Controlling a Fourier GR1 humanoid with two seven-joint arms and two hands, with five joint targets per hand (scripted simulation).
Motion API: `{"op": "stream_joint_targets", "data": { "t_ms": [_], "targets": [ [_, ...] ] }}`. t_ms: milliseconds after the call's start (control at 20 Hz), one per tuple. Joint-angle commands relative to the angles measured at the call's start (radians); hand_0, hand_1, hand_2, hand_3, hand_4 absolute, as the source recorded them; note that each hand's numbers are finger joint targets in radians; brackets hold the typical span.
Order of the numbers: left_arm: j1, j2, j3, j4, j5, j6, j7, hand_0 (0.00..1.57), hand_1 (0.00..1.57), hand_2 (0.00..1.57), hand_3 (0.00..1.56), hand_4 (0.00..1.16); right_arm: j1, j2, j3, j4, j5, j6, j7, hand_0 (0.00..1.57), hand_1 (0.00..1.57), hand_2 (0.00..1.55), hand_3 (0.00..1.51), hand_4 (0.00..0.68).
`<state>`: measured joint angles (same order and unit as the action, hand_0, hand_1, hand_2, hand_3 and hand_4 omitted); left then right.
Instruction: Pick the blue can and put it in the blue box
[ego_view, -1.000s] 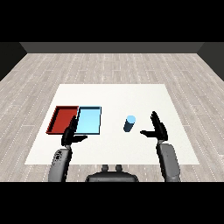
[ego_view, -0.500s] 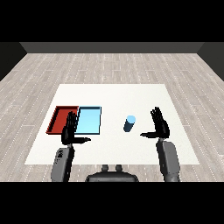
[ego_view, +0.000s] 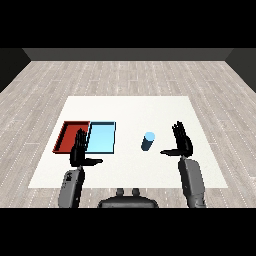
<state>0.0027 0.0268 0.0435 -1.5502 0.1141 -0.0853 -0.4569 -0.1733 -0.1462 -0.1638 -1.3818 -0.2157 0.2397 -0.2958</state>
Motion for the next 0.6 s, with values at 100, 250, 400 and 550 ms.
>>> {"op": "stream_joint_targets", "data": {
  "t_ms": [100, 250, 400, 550],
  "targets": [
    [0.006, 0.03, 0.029, -0.039, 0.035, -0.024, 0.033, 0.0, 0.0, 0.0, 0.0, 0.0, -0.076, -0.043, -0.05, 0.172, -0.034, 0.059, -0.048, 0.0, 0.0, 0.0, 0.0, 0.0],
    [-0.045, 0.028, 0.048, 0.033, 0.04, -0.02, 0.008, 0.0, 0.0, 0.0, 0.0, 0.0, -0.015, 0.021, 0.0, 0.047, -0.033, 0.001, 0.024, 0.0, 0.0, 0.0, 0.0, 0.0],
    [-0.021, -0.008, -0.002, -0.003, 0.021, -0.002, 0.029, 0.0, 0.0, 0.0, 0.0, 0.0, -0.081, 0.011, -0.012, 0.193, -0.03, 0.02, -0.013, 0.0, 0.0, 0.0, 0.0, 0.0],
    [0.048, -0.016, -0.026, -0.095, 0.018, 0.003, 0.058, 0.0, 0.0, 0.0, 0.0, 0.0, -0.138, 0.009, -0.016, 0.174, -0.05, -0.028, 0.093, 0.0, 0.0, 0.0, 0.0, 0.0]
  ]
}}
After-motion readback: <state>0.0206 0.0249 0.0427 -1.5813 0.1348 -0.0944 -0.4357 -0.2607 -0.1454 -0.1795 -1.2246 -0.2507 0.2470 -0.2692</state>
